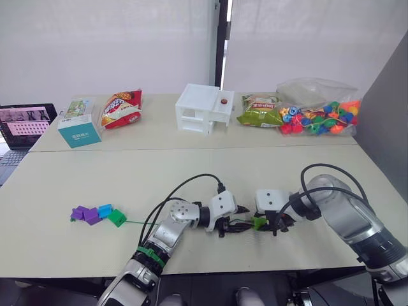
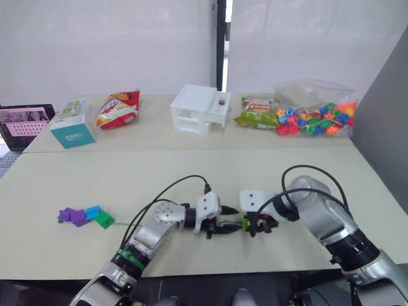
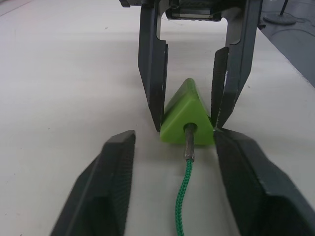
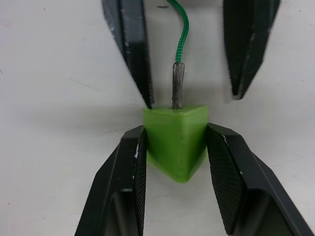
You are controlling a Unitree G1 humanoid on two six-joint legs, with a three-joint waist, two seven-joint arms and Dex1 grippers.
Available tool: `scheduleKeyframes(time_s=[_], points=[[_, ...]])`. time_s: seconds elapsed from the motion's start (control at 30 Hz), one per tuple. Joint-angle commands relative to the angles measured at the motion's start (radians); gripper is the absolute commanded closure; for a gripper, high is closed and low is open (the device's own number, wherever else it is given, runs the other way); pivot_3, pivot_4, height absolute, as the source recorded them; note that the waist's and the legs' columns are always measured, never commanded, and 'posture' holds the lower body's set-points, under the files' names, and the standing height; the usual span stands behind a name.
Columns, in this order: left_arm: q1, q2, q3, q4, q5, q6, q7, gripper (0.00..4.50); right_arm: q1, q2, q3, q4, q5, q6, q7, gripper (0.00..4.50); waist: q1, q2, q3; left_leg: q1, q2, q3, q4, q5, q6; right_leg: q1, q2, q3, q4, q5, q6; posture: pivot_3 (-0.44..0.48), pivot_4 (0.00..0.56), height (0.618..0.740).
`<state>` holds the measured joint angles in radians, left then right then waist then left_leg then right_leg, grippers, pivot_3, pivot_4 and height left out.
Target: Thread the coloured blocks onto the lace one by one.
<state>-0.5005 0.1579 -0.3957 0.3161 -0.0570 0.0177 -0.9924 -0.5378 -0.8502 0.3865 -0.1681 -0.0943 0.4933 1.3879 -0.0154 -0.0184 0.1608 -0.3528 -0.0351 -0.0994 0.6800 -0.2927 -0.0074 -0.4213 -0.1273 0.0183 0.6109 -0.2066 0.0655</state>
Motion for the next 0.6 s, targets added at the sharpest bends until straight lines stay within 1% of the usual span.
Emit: scheduleKeyframes(time_s=[0.03, 0.17, 0.27, 0.47, 0.5, 0.6], points=[[0.013, 0.088, -0.003, -0.109, 0.035, 0.033, -0.02, 1.64, 0.019, 0.018, 0.04, -0.007, 0.004, 0.01, -0.003, 3.22, -0.002, 0.0, 0.0, 0.0, 0.0, 0.0, 0.0, 0.0, 0.0, 0.0, 0.0, 0.0, 0.0, 0.0, 0.0, 0.0, 0.15, 0.74], [0.028, 0.134, -0.013, -0.169, 0.027, 0.088, -0.032, 1.64, 0.018, 0.026, 0.045, -0.011, 0.003, 0.015, -0.007, 3.22, -0.001, 0.0, 0.0, 0.0, 0.001, 0.0, 0.0, 0.0, 0.0, 0.0, 0.001, 0.0, 0.0, 0.0, 0.0, 0.0, 0.15, 0.74], [0.029, 0.133, -0.018, -0.177, 0.012, 0.102, -0.043, 2.43, 0.016, 0.031, 0.049, -0.007, 0.0, 0.013, -0.008, 3.22, -0.001, 0.0, 0.0, 0.0, 0.001, 0.0, 0.0, 0.0, 0.0, 0.0, 0.001, 0.0, 0.0, 0.0, 0.0, 0.0, 0.15, 0.74], [0.021, 0.109, -0.018, -0.16, -0.007, 0.104, -0.056, 4.35, 0.008, 0.039, 0.05, -0.001, -0.007, 0.013, -0.015, 3.22, -0.003, 0.0, 0.0, 0.0, 0.001, 0.0, 0.0, 0.0, 0.0, 0.0, 0.001, 0.0, 0.0, 0.0, 0.0, 0.0, 0.15, 0.74], [0.021, 0.106, -0.017, -0.158, -0.007, 0.105, -0.057, 4.48, 0.008, 0.039, 0.05, -0.003, -0.007, 0.014, -0.015, 3.22, -0.003, 0.0, 0.0, 0.0, 0.001, -0.001, 0.0, 0.0, 0.0, 0.0, 0.001, 0.0, 0.0, 0.0, 0.0, 0.0, 0.15, 0.74], [0.02, 0.096, -0.011, -0.151, -0.005, 0.105, -0.043, 4.5, 0.01, 0.038, 0.051, -0.005, -0.007, 0.017, -0.017, 3.22, -0.003, 0.0, 0.0, 0.0, 0.001, 0.0, 0.0, 0.0, 0.0, 0.0, 0.001, 0.0, 0.0, 0.0, 0.0, 0.0, 0.15, 0.74]])
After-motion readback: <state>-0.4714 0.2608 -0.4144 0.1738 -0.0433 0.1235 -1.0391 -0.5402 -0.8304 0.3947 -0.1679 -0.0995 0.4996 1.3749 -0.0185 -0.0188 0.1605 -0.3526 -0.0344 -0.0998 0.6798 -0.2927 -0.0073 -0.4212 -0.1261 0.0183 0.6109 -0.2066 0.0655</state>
